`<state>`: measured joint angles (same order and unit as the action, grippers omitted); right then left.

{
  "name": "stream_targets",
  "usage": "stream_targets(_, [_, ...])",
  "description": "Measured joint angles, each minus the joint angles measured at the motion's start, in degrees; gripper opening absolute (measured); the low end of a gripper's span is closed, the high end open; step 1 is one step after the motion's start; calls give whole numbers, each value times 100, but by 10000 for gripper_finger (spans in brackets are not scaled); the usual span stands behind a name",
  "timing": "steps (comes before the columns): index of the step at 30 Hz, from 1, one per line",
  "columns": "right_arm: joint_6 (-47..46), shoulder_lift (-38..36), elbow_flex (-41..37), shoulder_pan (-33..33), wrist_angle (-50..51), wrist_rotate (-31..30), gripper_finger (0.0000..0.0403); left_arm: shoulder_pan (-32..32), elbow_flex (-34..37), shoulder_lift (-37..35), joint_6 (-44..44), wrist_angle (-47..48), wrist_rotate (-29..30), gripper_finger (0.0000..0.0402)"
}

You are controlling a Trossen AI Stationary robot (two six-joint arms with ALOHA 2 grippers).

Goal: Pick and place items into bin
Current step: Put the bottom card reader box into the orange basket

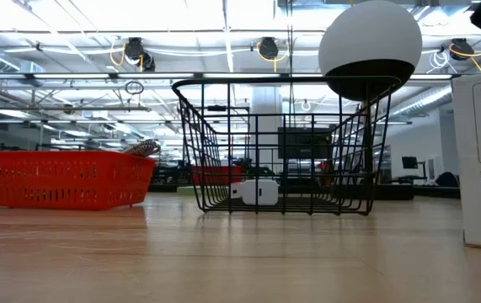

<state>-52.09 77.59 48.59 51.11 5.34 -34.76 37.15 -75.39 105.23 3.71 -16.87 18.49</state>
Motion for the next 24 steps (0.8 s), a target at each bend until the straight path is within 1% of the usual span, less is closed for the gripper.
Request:
stream_targets(2, [-199,-97,40,4,459,-141,227,9,764,-476,24,-756,113,35])
stream_targets(6, [-298,-165,308,-29,1254,-399,227,-60,2205,-1241,-59,-2406,14,35])
stream_targets(8, [-300,-148,499,-102,1605,-392,225,-92,2753,-1479,-66,-2915,5,35])
stream_targets(10, [-335,-109,682,-166,1874,-297,224,-109,3111,-1640,-68,-3147,84,35])
stream_targets(15, [-515,166,992,-276,2465,-154,228,-148,3467,-1742,-17,-3115,813,35])
stream_targets(18, [-749,411,1166,-347,2772,53,227,-169,3473,-1748,-17,-3136,826,35])
stream_targets(21, [-966,708,1487,-411,3114,357,225,-178,3474,-1748,-24,-3137,709,35])
stream_targets(24, [-1006,1038,1853,-422,3165,516,225,-182,3477,-1748,-37,-3166,707,35])
